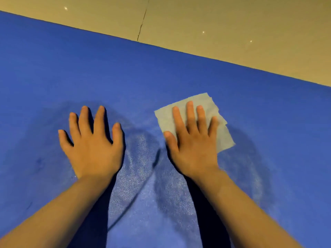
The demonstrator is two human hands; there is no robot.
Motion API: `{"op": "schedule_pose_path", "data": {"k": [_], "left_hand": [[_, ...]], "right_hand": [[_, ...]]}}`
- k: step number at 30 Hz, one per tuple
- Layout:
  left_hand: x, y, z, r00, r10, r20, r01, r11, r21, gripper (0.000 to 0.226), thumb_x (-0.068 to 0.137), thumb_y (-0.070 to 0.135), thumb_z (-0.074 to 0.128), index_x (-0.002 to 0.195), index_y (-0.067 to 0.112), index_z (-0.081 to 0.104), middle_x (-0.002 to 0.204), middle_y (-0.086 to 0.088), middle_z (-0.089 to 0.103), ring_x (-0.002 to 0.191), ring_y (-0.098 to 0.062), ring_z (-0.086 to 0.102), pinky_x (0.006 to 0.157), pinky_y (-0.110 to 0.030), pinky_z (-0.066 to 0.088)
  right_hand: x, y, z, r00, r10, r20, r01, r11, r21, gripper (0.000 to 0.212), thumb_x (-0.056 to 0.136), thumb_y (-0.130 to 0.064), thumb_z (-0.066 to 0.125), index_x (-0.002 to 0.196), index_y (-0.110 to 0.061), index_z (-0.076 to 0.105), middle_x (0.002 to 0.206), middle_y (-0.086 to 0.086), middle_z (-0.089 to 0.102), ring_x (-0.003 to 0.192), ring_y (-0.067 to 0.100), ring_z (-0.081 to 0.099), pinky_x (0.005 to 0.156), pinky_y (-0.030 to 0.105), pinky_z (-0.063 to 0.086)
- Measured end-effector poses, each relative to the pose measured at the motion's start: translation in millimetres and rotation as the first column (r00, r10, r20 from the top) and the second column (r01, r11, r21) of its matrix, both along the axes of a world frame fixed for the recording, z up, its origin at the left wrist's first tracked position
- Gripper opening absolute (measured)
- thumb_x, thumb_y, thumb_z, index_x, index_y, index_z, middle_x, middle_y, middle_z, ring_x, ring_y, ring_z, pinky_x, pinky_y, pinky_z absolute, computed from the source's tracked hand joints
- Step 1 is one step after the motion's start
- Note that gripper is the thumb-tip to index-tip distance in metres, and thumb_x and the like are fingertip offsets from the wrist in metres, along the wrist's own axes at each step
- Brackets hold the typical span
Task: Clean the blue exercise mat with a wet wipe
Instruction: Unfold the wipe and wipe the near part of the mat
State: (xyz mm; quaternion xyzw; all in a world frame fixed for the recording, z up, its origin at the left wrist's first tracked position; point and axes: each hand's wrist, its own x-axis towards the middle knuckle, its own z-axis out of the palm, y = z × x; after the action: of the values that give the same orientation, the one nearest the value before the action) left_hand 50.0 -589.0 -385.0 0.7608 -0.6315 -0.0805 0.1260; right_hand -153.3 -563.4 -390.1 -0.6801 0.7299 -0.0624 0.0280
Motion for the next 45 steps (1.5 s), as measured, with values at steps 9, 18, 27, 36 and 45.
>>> {"op": "schedule_pose_path", "data": {"k": [9,18,27,36,45], "left_hand": [[-4,-2,0,0.998,0.057,0.018,-0.056,0.998,-0.032,0.063,0.092,0.052,0.030,0.145,0.022,0.049,0.155,-0.011,0.038,0.148,-0.031,0.021,0.116,-0.056,0.009],[-5,-3,3,0.998,0.063,0.014,-0.063,0.998,-0.013,0.065,0.089,0.052,0.032,0.144,0.022,0.048,0.154,-0.012,0.037,0.147,-0.032,0.019,0.115,-0.057,0.010],[-4,-3,1,0.998,0.066,0.007,-0.066,0.998,-0.019,0.063,0.088,0.047,0.037,0.142,0.018,0.051,0.152,-0.014,0.037,0.145,-0.036,0.021,0.112,-0.062,0.013],[-3,-5,-1,0.999,0.050,0.004,-0.050,0.998,-0.049,0.062,0.089,0.048,0.037,0.141,0.017,0.051,0.151,-0.015,0.038,0.145,-0.036,0.021,0.111,-0.063,0.016],[1,-6,-6,0.999,0.005,-0.039,-0.008,0.997,-0.075,0.061,0.090,0.049,0.036,0.139,0.015,0.046,0.145,-0.019,0.036,0.137,-0.045,0.026,0.105,-0.071,0.028]], "right_hand": [[21,-131,12,0.970,0.239,0.052,-0.243,0.964,0.108,0.060,0.100,-0.057,0.027,0.155,-0.034,0.020,0.165,0.003,0.007,0.152,0.026,0.005,0.117,0.058,-0.006],[-101,-135,26,0.991,-0.122,0.047,0.104,0.954,0.282,0.062,0.101,-0.059,0.020,0.156,-0.039,-0.001,0.164,-0.007,-0.013,0.150,0.013,-0.012,0.117,0.047,-0.015],[-152,-96,30,0.575,-0.817,0.047,0.781,0.565,0.266,0.061,0.105,-0.049,0.016,0.158,-0.024,-0.001,0.165,0.003,-0.008,0.151,0.025,-0.005,0.118,0.056,-0.003],[37,-155,18,0.986,-0.138,0.090,0.109,0.956,0.273,0.062,0.104,-0.050,0.014,0.156,-0.025,-0.008,0.163,0.003,-0.018,0.149,0.030,-0.019,0.114,0.056,-0.018],[-90,-69,18,0.984,-0.158,0.083,0.134,0.962,0.237,0.059,0.100,-0.061,0.019,0.154,-0.043,0.005,0.164,-0.010,-0.006,0.151,0.016,-0.007,0.115,0.051,-0.014]]}}
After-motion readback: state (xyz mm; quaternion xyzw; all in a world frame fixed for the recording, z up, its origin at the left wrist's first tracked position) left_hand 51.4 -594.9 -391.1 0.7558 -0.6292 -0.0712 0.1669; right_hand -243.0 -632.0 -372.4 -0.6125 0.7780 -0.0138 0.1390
